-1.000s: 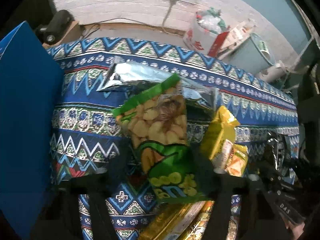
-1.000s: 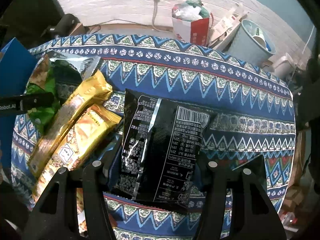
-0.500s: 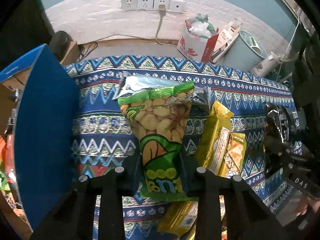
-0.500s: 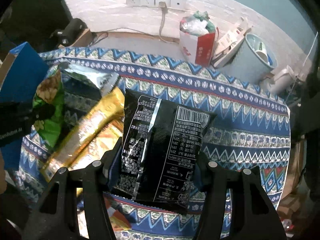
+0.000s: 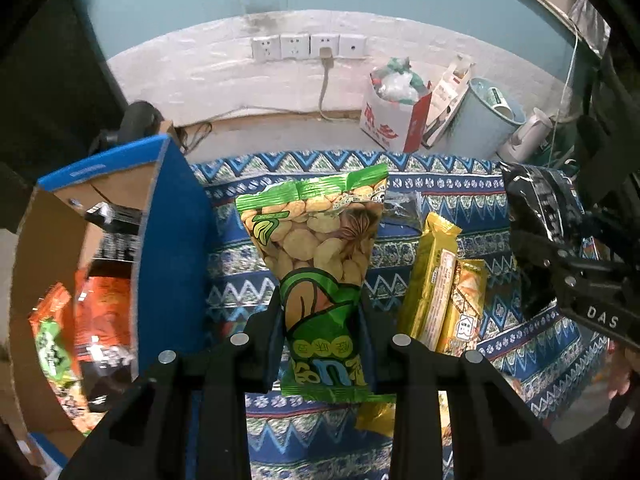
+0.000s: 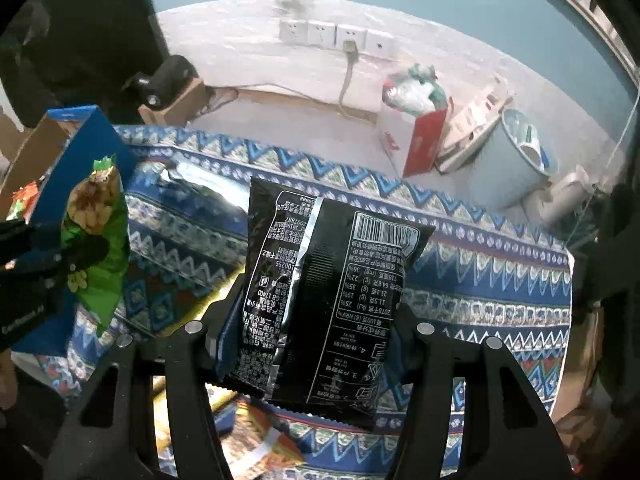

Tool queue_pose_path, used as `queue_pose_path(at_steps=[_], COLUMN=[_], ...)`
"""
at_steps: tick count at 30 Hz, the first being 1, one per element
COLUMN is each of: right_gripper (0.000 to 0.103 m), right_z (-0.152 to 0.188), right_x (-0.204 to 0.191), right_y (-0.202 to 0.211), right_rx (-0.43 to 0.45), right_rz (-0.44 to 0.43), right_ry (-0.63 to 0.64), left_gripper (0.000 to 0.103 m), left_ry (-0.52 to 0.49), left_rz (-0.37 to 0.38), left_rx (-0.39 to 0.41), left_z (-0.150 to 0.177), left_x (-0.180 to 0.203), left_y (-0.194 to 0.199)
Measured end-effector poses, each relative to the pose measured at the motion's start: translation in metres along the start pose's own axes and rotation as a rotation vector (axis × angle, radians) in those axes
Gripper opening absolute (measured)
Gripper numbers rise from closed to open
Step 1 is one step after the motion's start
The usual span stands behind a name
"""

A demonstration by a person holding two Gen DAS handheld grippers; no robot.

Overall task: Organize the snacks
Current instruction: 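Lift both bags and carry them over the cardboard box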

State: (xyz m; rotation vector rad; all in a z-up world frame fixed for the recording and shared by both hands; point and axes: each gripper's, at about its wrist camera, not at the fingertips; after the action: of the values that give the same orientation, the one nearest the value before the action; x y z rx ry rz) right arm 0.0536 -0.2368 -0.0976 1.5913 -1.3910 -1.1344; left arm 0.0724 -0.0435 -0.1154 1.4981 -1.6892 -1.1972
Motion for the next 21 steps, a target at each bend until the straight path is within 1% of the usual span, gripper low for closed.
queue_pose_path(at_steps=[9, 21], right_gripper=[0.058, 0.058], right_z=[-0.016, -0.035], right_x=[-0.030, -0.087], right_y=[0.017, 0.029], right_rx=[0.057, 0.096], right_rz=[-0.020, -0.074], right_ry=[0.039, 0.097], left_gripper=[0.032, 0.032], left_ry=[-0.007, 0.028], left_rz=[-0.045, -0.052], left_rx=[0.081, 0.163], left_z=[0.009, 0.019], left_x=[-0.022, -0.064], left_y=[0.037, 0.081])
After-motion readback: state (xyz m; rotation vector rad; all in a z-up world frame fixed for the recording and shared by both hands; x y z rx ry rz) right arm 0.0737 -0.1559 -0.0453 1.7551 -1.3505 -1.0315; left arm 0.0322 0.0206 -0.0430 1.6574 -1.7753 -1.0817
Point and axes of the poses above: each gripper's, at about its wrist camera, not at the fingertips, and y roughly against the way its jaws point, x to its right, z to its underside, and after that the axes turned 8 degrees about -z, right-handed
